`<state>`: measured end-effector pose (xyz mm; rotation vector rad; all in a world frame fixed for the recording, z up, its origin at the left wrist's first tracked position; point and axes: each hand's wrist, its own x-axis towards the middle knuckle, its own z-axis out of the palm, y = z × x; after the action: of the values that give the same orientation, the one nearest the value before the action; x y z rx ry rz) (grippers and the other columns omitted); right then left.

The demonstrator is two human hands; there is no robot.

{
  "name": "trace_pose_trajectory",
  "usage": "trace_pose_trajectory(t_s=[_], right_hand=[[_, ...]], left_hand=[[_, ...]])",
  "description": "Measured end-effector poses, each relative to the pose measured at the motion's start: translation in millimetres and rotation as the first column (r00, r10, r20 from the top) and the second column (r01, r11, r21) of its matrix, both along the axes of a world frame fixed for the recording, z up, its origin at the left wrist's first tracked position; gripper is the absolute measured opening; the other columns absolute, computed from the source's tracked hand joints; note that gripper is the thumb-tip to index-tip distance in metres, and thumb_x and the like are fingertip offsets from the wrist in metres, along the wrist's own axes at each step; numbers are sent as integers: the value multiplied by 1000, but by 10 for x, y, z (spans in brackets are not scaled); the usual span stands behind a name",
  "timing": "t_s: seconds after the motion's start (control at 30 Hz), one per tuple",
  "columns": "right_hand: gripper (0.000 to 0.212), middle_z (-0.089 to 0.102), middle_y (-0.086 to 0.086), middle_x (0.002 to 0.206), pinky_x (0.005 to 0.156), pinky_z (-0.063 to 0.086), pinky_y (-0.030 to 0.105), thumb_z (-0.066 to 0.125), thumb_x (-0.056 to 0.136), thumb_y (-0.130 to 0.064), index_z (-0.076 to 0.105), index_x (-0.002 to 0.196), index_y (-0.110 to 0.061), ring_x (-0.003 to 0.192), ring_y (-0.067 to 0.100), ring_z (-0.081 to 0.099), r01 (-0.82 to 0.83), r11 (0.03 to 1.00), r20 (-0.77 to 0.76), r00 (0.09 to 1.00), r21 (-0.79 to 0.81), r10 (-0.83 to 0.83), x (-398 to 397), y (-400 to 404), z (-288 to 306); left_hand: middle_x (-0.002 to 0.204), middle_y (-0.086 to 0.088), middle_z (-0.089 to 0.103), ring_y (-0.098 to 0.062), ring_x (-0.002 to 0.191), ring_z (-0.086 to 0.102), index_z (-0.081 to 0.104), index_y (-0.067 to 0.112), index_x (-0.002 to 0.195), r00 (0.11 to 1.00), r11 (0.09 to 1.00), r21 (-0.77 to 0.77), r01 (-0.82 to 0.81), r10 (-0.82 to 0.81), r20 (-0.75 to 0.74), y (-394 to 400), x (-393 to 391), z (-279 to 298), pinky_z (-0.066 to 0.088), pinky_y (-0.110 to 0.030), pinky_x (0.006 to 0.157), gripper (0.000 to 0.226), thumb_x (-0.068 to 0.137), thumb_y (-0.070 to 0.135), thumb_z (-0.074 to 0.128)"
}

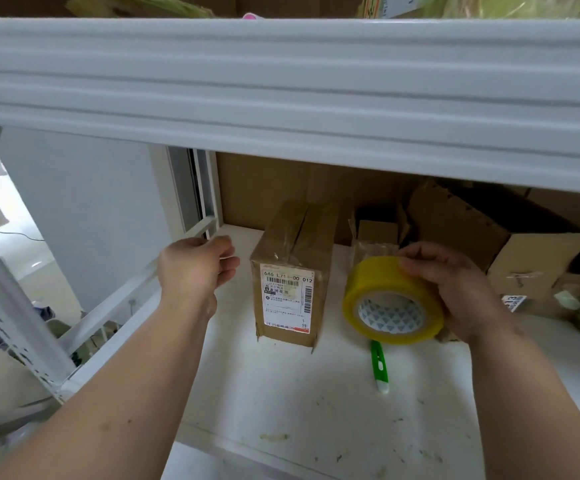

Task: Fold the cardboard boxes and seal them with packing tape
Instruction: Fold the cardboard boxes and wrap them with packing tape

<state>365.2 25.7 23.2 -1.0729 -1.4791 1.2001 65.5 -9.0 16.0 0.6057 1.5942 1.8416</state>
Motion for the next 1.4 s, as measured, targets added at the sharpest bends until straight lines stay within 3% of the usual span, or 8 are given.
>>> trace_pose_trajectory(t_s=[0.43, 0.63, 0.83, 0.93, 1.0, 1.1, 1.27, 1.4], right_hand=[[13, 69, 11, 90, 77, 49, 39, 68, 90, -23, 70, 79, -28, 85, 25, 64, 28, 997, 293, 956, -78, -4, -268, 78, -247], [9, 69, 14, 94, 89, 52, 49, 69, 89, -23, 67, 80, -24, 93, 33, 67, 50, 998, 366, 930, -42, -31, -323, 71, -169], [9, 68, 8, 92, 78, 50, 40, 66, 90, -30, 66, 81, -28, 90, 26, 65, 41, 999, 439, 898, -18, -29, -394, 67, -165], [9, 62, -3, 79, 63, 42, 30, 59, 89, -32, 62, 80, -31, 76, 15, 59, 68, 997, 555, 829, 26, -71, -447, 73, -153], [14, 53, -5, 68, 61, 38, 31, 50, 89, -32, 57, 78, -25, 68, 16, 53, 113, 991, 618, 776, 67, -130, -499, 92, -153], [26, 53, -3, 77, 77, 43, 41, 33, 94, -35, 48, 75, -25, 78, 21, 51, 147, 983, 752, 634, 111, -180, -640, 81, -123], [113, 65, 1, 114, 108, 29, 56, -4, 60, -99, 65, 112, -26, 112, 29, 58, 213, 973, 898, 405, 91, -173, -861, 68, -32], [117, 62, 5, 130, 110, 23, 56, 9, 58, -103, 59, 128, -24, 123, 32, 54, 231, 968, 953, 260, 97, -157, -983, 165, 55]], left_hand=[[75, -9, 71, -21, 65, 65, 70, 6, 77, 988, 959, -238, 156, -150, 44, 87, 66, -340, 56, -33, 61, 16, 83, 20, 72], [112, 0, 61, -23, 101, 59, 52, 20, 119, 974, 933, -304, 194, -220, -54, 70, 80, -334, 54, -44, 88, 52, 80, 37, 81], [83, 6, 74, -18, 88, 69, 72, 26, 85, 914, 964, -154, 217, -256, -314, 67, 143, -362, 59, -34, 82, 26, 92, 5, 58], [83, 5, 75, -18, 85, 70, 70, 24, 79, 929, 959, -162, 231, -267, -255, 53, 147, -318, 55, -40, 83, 26, 92, 17, 48], [81, 0, 74, -22, 82, 71, 67, 15, 84, 905, 948, -204, 244, -298, -304, 80, 171, -231, 53, -45, 85, 45, 85, 54, 44], [62, -7, 55, -21, 54, 55, 53, 9, 72, 740, 912, -369, 178, -371, -561, 192, 212, -139, 43, -33, 50, 80, 64, 87, 39], [100, -10, 66, -18, 78, 63, 61, 5, 109, 760, 872, -457, 176, -416, -500, 354, 261, -118, 35, -25, 52, 84, 54, 68, 61], [93, -1, 61, -11, 74, 60, 56, 12, 104, 767, 867, -449, 218, -436, -470, 401, 287, -91, 35, -22, 49, 61, 61, 55, 66]])
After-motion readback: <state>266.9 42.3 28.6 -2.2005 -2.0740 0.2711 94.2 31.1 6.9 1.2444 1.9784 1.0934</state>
